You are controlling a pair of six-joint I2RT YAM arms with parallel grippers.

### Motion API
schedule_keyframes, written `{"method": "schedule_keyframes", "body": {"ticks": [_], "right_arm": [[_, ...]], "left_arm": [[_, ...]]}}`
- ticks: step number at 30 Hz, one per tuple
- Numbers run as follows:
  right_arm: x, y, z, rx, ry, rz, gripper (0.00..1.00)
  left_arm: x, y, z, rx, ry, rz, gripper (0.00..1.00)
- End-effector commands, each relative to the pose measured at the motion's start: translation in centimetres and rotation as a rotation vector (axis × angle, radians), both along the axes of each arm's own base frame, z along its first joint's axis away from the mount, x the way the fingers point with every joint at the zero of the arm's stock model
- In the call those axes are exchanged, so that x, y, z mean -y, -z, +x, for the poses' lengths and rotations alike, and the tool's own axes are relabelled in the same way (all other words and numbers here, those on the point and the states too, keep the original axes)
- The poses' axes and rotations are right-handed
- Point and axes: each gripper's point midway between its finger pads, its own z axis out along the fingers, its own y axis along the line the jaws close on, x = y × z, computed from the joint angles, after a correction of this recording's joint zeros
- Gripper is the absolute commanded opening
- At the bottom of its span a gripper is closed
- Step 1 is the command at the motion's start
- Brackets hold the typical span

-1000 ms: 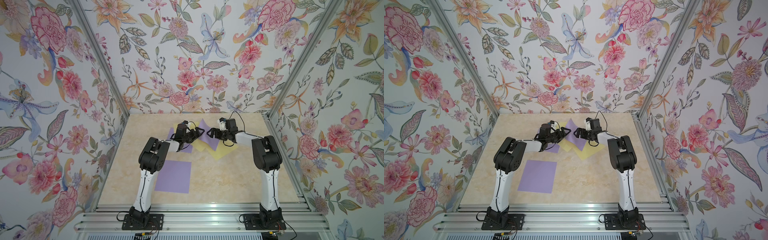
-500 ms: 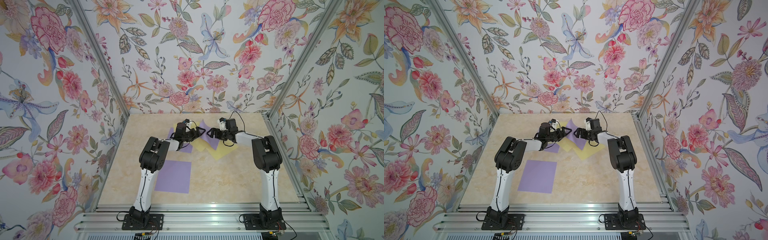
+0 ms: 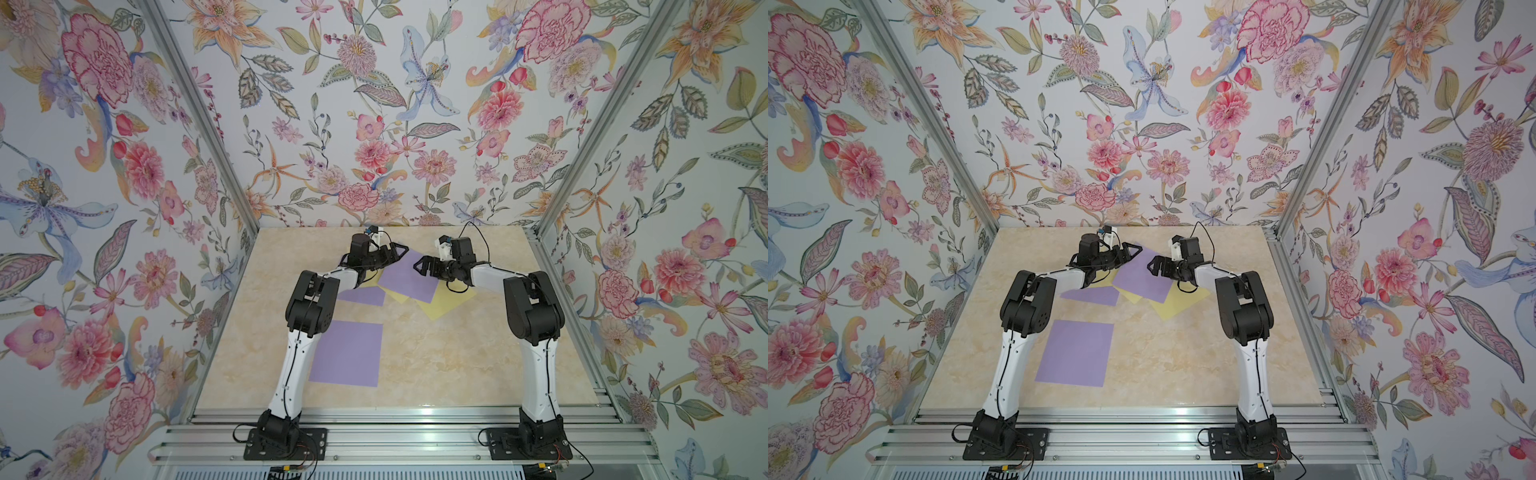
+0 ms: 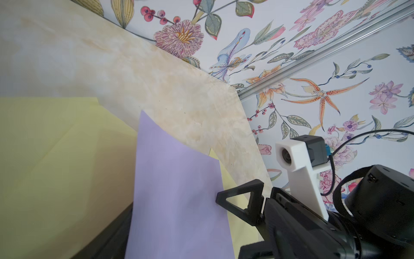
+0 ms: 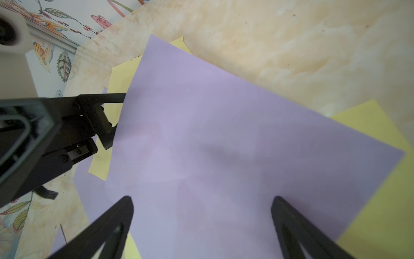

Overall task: Sort the scattered colored papers by color
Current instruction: Pick up the colored paper from the center of the board.

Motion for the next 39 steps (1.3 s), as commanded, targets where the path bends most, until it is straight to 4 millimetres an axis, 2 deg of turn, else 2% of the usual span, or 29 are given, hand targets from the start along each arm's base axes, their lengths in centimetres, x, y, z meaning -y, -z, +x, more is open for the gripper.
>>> {"method": "schedule_keyframes", "body": {"ticks": [1, 8, 11, 13, 19, 25, 28, 30, 35, 38, 39], "right_arm": [[0.3, 4.1, -2.4, -0.139, -0.006, -0.021, 1.00], [0.1, 4.0, -2.4, -0.135, -0.007, -0.016, 1.00], [0.2, 4.1, -2.4, -0.138, -0.008, -0.018, 1.00], [0.2, 4.2, -2.5, -0.140, -0.008, -0.019, 1.00], [0.0, 4.3, -2.5, -0.141, -0.009, -0.014, 1.00], [-0.1, 4.1, -2.5, -0.140, -0.010, -0.012, 1.00], [-0.1, 4.1, -2.5, -0.140, -0.011, -0.013, 1.00], [-0.2, 4.0, -2.6, -0.139, -0.013, -0.014, 1.00], [-0.3, 4.0, -2.6, -0.139, -0.013, -0.015, 1.00], [-0.6, 4.0, -2.7, -0.139, -0.020, -0.014, 1.00], [-0.7, 3.7, -2.6, -0.133, -0.024, -0.012, 1.00]], "left_arm": [[-0.7, 0.5, -1.0, -0.006, 0.022, 0.042, 0.83], [-0.7, 1.5, -1.9, -0.032, 0.077, 0.113, 0.72], [-0.8, 1.0, -2.0, -0.017, 0.106, 0.164, 0.67], [-0.9, 0.8, -2.2, -0.012, 0.126, 0.203, 0.58], [-1.5, 0.5, -2.8, 0.004, 0.178, 0.326, 0.51], [-1.5, 0.3, -3.7, 0.014, 0.262, 0.348, 0.43], [-1.2, 0.1, -4.0, 0.016, 0.296, 0.352, 0.33], [-1.3, -0.2, -4.1, 0.022, 0.312, 0.364, 0.23], [-1.9, -0.9, -4.1, 0.040, 0.318, 0.396, 0.17], [-2.2, -0.9, -4.0, 0.037, 0.312, 0.410, 0.01], [-2.2, -0.9, -4.0, 0.033, 0.311, 0.412, 0.00]]}}
